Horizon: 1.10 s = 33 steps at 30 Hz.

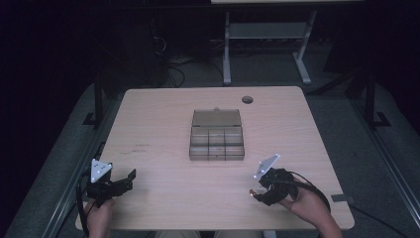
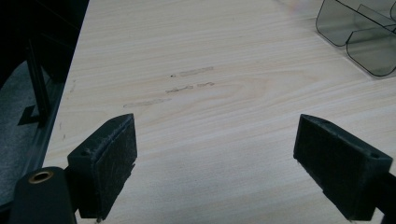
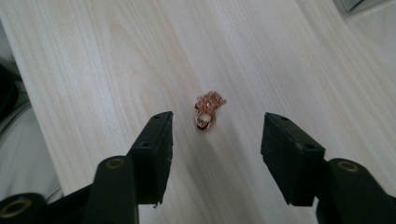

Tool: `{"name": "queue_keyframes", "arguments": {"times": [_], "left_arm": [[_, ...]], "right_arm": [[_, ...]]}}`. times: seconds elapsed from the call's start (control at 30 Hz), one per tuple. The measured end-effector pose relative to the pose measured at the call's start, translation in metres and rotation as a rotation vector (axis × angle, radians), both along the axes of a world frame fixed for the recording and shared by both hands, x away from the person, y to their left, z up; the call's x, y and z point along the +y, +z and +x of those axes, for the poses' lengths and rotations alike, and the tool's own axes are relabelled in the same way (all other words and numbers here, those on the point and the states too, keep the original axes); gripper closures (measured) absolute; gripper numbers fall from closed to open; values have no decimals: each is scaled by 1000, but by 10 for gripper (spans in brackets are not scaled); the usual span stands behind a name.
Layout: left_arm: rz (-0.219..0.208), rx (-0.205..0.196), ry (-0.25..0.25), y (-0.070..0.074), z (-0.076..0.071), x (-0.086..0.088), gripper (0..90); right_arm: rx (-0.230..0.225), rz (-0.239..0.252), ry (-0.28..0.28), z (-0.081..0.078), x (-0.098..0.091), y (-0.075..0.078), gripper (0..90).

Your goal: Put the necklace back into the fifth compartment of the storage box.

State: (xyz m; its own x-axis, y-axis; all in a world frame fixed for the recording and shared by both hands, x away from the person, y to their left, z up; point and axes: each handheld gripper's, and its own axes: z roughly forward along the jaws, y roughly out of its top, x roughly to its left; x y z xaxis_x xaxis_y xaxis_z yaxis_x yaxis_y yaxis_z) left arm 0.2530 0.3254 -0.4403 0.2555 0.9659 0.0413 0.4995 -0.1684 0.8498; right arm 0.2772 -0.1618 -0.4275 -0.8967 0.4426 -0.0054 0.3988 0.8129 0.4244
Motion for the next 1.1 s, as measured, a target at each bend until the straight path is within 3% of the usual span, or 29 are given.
{"name": "queue_keyframes", "arguments": {"times": [0.4, 1.1], "left_arm": [[1, 1, -8, 1, 0, -1, 130], [8, -1, -7, 0, 0, -1, 130]], "right_arm": [[61, -51, -18, 13, 23, -5, 619], [69, -174, 23, 19, 46, -9, 759]]}}
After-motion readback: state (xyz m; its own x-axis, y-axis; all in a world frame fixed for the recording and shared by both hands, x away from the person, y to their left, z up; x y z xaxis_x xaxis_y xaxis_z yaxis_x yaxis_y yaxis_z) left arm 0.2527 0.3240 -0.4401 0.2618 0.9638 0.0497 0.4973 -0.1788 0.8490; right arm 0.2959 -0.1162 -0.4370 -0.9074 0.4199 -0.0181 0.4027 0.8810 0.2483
